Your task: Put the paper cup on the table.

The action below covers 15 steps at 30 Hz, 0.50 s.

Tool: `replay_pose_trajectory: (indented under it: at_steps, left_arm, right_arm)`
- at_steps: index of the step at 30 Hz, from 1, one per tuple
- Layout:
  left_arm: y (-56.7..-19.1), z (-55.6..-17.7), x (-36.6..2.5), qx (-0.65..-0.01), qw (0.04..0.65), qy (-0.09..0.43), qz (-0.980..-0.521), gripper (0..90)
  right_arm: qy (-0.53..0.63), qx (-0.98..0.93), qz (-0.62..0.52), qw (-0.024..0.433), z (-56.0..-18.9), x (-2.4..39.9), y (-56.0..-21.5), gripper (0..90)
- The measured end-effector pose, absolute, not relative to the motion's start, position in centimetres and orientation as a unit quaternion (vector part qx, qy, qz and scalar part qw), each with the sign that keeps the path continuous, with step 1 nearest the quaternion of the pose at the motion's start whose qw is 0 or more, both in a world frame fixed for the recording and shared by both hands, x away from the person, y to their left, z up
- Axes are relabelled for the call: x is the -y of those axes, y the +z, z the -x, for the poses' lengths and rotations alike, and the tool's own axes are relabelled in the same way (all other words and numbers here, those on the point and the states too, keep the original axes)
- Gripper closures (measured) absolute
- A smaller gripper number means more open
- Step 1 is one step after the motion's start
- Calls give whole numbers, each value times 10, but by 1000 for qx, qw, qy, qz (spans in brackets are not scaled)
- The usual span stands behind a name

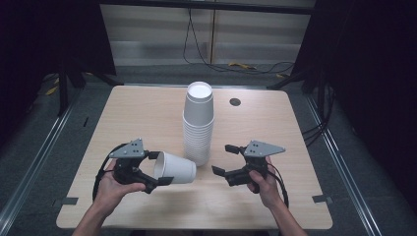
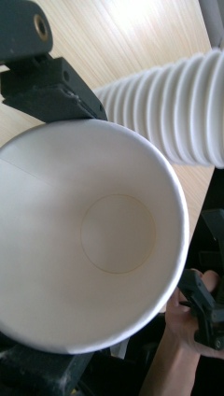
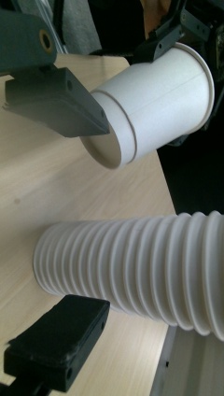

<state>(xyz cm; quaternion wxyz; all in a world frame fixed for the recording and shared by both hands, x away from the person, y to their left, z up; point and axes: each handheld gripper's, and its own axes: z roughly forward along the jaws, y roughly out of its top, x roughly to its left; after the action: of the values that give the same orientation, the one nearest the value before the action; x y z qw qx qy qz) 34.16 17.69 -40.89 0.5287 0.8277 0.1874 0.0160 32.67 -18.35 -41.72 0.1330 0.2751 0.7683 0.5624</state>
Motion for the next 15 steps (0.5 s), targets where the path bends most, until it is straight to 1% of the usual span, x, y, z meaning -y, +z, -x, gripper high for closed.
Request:
replay_pose_trajectory:
  at_steps: [6, 11, 15]
  left_arm:
    - [-408, -345, -192, -215, 522, 32, -825, 97]
    - [-411, -349, -194, -218, 513, 38, -829, 94]
    - [-410, -352, -196, -230, 497, 43, -835, 95]
  right_arm:
    - [563, -761, -285, 151, -324, 182, -420, 134]
    - [549, -762, -304, 159, -321, 185, -428, 134]
    - [546, -756, -314, 181, -318, 189, -433, 136]
